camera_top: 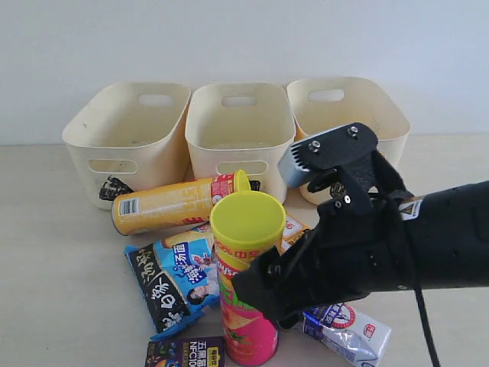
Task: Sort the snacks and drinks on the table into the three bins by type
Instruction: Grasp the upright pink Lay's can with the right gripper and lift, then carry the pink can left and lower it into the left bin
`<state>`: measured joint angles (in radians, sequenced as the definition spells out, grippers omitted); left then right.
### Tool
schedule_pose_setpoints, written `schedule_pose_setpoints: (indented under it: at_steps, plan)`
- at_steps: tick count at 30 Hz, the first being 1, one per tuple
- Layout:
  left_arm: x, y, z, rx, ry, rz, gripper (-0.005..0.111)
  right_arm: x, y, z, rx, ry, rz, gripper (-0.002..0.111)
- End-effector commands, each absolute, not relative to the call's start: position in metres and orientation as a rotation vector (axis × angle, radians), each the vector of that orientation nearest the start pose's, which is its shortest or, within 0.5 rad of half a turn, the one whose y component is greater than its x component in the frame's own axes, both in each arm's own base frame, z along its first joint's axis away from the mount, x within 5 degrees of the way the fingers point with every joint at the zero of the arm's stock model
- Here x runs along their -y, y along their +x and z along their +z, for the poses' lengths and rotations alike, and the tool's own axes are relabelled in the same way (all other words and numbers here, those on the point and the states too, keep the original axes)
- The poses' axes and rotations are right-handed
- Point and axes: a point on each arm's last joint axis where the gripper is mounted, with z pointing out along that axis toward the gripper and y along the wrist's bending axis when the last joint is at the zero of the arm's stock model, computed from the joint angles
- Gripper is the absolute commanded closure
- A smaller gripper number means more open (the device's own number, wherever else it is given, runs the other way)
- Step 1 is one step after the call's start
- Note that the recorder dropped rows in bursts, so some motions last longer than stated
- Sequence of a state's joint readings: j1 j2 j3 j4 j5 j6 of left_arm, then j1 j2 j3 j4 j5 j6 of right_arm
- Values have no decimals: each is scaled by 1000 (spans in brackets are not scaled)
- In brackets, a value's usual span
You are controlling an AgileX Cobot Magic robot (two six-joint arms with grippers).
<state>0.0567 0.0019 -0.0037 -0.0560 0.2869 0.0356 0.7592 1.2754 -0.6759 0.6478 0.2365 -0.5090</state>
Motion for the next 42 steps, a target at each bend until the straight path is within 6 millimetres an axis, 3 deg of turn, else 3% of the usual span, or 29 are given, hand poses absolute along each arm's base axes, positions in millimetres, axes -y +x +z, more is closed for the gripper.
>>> schedule_pose_setpoints:
  at_steps: [1,12,19,22,27,28,33,37,42]
  plan:
    - [-2,55,188,-1763,-61,15,103,-189,183,233,-2197,-786,578,19]
    - [-2,55,188,-1763,-61,15,103,-204,197,232,-2217,-756,595,19]
    - [-2,55,188,-1763,-61,15,103,-225,188,233,-2170,-812,625,23]
    - [-2,55,188,-1763,-61,15,103,-229,186,234,-2145,-816,626,43]
    - [-2,55,188,-1763,-61,15,103,-228,187,238,-2120,-806,621,102]
    - [-2,55,188,-1763,-61,15,103,-227,187,242,-2101,-809,620,108]
    - [-2,55,188,-1766,-61,15,103,-225,184,273,-1979,-826,635,108]
    - [-2,55,188,-1766,-61,15,103,-222,183,315,-1834,-784,667,108]
    - [-2,55,188,-1766,-61,15,103,-228,197,376,-1605,-644,669,108]
